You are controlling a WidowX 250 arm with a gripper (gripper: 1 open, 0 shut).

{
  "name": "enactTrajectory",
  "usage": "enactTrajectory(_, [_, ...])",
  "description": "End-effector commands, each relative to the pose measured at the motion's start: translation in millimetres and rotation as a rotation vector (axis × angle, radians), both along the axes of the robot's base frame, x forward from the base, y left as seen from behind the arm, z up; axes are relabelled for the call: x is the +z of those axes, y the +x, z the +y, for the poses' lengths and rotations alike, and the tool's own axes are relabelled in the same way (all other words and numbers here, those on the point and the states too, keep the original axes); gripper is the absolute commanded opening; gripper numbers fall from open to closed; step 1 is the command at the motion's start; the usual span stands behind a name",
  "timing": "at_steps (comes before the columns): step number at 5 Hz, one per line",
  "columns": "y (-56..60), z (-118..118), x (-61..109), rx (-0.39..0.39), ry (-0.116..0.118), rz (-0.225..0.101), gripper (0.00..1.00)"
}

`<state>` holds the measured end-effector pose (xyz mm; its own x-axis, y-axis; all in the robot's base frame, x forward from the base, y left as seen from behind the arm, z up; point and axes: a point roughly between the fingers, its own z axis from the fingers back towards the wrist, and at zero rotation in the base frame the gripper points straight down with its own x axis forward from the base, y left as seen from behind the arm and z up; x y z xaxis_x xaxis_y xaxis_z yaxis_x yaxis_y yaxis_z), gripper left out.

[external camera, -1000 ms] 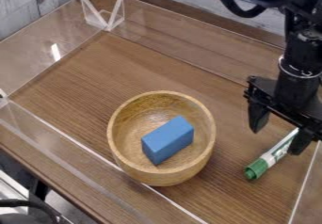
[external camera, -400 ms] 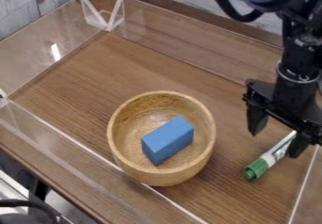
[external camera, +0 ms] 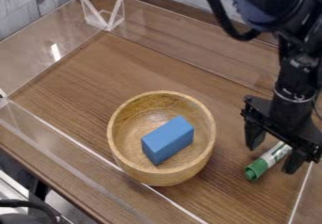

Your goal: Put the green marker in the brown bowl

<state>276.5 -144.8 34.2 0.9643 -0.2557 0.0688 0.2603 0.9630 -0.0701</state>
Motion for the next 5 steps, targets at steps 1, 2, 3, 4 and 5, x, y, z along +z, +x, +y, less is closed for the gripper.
enactTrajectory(1, [1.8,-6,3.1,-0.014,-0.023,-0.038,1.0])
enactTrajectory(2, [-0.3,-7,-3.1,-0.018,-0.026,-0.04,1.0])
enactTrajectory(3, [-2.3,-8,-6.2,-0.02,-0.03,-0.046,1.0])
enactTrajectory(4, [-4.2,-8,-7.9,-0.02,-0.033,-0.049,0.0])
enactTrajectory(5, [-8.1,-9,-7.3,-0.024,-0.035,-0.049,0.0])
